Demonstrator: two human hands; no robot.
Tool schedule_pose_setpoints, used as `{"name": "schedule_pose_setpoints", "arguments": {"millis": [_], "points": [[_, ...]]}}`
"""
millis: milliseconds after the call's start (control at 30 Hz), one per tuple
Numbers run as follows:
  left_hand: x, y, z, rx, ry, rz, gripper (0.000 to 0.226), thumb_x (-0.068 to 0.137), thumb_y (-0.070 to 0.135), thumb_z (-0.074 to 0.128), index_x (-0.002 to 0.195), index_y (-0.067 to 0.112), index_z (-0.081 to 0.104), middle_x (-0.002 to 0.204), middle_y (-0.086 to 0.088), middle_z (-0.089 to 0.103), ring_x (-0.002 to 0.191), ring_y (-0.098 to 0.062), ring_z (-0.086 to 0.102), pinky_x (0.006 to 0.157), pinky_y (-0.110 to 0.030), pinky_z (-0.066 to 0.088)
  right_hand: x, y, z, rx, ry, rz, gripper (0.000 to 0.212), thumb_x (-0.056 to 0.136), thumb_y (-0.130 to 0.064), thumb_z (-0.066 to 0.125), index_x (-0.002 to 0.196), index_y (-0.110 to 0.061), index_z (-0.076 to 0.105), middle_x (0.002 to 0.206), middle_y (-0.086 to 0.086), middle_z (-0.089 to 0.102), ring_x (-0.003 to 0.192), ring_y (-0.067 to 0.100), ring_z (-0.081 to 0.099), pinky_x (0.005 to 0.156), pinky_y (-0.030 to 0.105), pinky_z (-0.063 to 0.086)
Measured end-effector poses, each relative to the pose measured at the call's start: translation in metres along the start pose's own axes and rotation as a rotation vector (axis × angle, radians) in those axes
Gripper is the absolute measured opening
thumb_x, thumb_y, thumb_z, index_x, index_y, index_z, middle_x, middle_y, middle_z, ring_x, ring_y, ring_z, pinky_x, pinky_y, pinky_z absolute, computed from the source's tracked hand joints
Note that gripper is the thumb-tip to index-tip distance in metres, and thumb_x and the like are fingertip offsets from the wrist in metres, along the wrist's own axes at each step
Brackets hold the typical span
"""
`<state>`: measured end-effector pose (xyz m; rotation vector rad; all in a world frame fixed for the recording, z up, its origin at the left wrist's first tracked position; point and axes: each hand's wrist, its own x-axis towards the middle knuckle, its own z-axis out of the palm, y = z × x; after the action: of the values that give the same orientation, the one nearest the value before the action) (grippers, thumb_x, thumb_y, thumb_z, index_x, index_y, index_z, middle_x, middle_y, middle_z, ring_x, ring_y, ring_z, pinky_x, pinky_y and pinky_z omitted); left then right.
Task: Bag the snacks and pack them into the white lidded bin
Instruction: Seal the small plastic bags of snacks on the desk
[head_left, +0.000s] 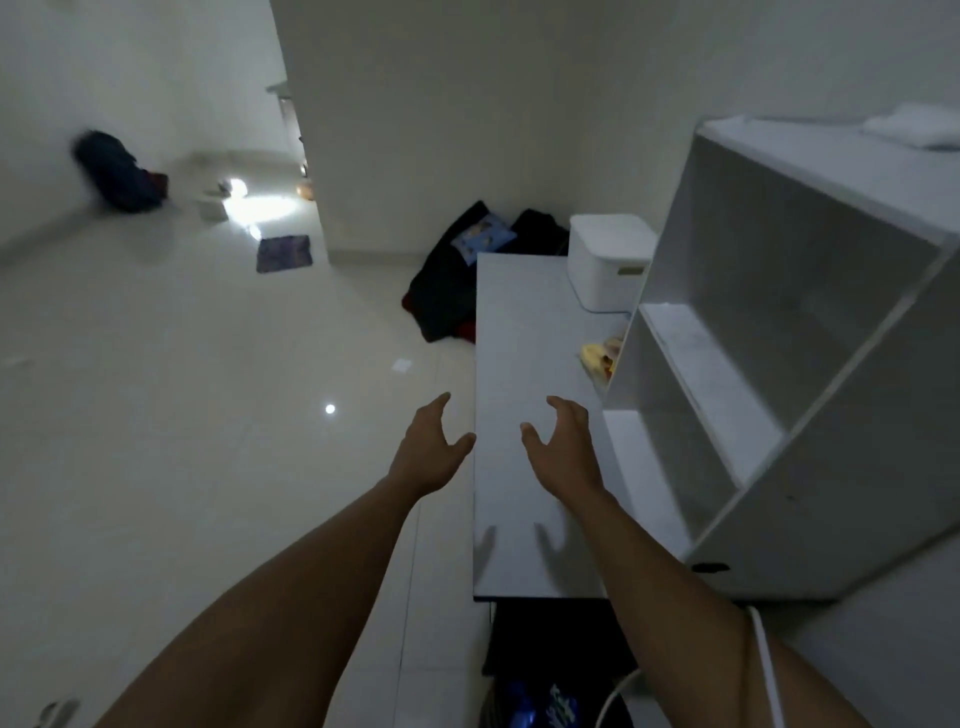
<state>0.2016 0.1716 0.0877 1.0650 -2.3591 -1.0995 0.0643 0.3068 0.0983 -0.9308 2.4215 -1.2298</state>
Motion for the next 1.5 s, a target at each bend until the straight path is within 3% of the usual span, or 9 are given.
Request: {"name": "schedule_pose_setpoints", "arguments": {"millis": [367, 567, 667, 767, 933, 1133, 1400, 1500], "points": [[0.133, -0.050, -0.084, -0.035, -0.111, 0.206, 0.082, 0.090, 0.041, 0.064, 0.154, 0.018, 0.020, 0.157, -0.008, 0.028, 0.133, -0.025, 0.044, 0.108, -0.044, 0.042, 0.087, -0.084, 0.076, 0.010, 0.222, 0.088, 0.056, 0.098, -0.032, 0.054, 0.146, -0.013, 0.035, 0.155, 0.005, 0.025, 0.135, 0.025, 0.042, 0.102, 0.028, 0.036], [0.185, -0.024, -0.098, -0.065, -0.117, 0.359, 0.075, 0.090, 0.034, 0.067, 0.151, 0.010, 0.029, 0.150, -0.004, 0.038, 0.132, -0.019, 0.041, 0.108, -0.036, 0.040, 0.116, -0.100, 0.072, -0.033, 0.341, 0.113, 0.054, 0.097, -0.031, 0.056, 0.144, -0.013, 0.038, 0.152, 0.007, 0.030, 0.136, 0.024, 0.040, 0.107, 0.035, 0.036], [0.213, -0.006, -0.082, -0.075, -0.177, 0.382, 0.079, 0.089, 0.038, 0.067, 0.152, 0.012, 0.027, 0.153, -0.010, 0.034, 0.138, -0.023, 0.037, 0.115, -0.033, 0.031, 0.134, -0.090, 0.064, -0.043, 0.403, 0.145, 0.054, 0.096, -0.032, 0.058, 0.143, -0.014, 0.040, 0.150, 0.006, 0.033, 0.135, 0.024, 0.041, 0.107, 0.037, 0.038], [0.246, 0.010, -0.062, -0.093, -0.248, 0.423, 0.080, 0.089, 0.039, 0.066, 0.153, 0.015, 0.025, 0.154, -0.008, 0.031, 0.139, -0.021, 0.036, 0.111, -0.043, 0.039, 0.159, -0.068, 0.055, -0.042, 0.455, 0.207, 0.054, 0.094, -0.033, 0.060, 0.142, -0.016, 0.040, 0.146, 0.006, 0.035, 0.132, 0.026, 0.044, 0.105, 0.039, 0.041], [0.329, 0.021, -0.015, -0.022, -0.305, 0.519, 0.078, 0.089, 0.040, 0.065, 0.152, 0.015, 0.026, 0.154, -0.009, 0.032, 0.138, -0.022, 0.037, 0.109, -0.045, 0.041, 0.224, -0.017, 0.054, -0.004, 0.520, 0.291, 0.055, 0.092, -0.029, 0.063, 0.141, -0.016, 0.042, 0.141, 0.009, 0.037, 0.126, 0.027, 0.050, 0.104, 0.036, 0.044], [0.416, 0.028, 0.054, 0.067, -0.444, 0.504, 0.077, 0.089, 0.041, 0.065, 0.152, 0.016, 0.028, 0.154, -0.009, 0.033, 0.137, -0.025, 0.040, 0.107, -0.046, 0.043, 0.304, 0.041, 0.068, 0.035, 0.539, 0.436, 0.059, 0.093, -0.033, 0.061, 0.144, -0.016, 0.037, 0.152, 0.006, 0.031, 0.136, 0.027, 0.040, 0.107, 0.041, 0.042], [0.479, 0.041, 0.120, 0.197, -0.624, 0.541, 0.073, 0.090, 0.039, 0.063, 0.150, 0.014, 0.031, 0.152, -0.011, 0.036, 0.137, -0.025, 0.039, 0.107, -0.044, 0.043, 0.361, 0.078, 0.072, 0.014, 0.528, 0.537, 0.061, 0.092, -0.030, 0.063, 0.145, -0.011, 0.038, 0.150, 0.011, 0.037, 0.135, 0.028, 0.043, 0.109, 0.040, 0.042], [0.499, 0.051, 0.143, 0.263, -0.684, 0.580, 0.069, 0.092, 0.035, 0.062, 0.150, 0.013, 0.032, 0.152, -0.010, 0.038, 0.138, -0.024, 0.038, 0.111, -0.037, 0.036, 0.374, 0.090, 0.067, 0.013, 0.558, 0.576, 0.061, 0.092, -0.030, 0.063, 0.145, -0.012, 0.039, 0.148, 0.011, 0.041, 0.135, 0.026, 0.044, 0.108, 0.038, 0.043]]}}
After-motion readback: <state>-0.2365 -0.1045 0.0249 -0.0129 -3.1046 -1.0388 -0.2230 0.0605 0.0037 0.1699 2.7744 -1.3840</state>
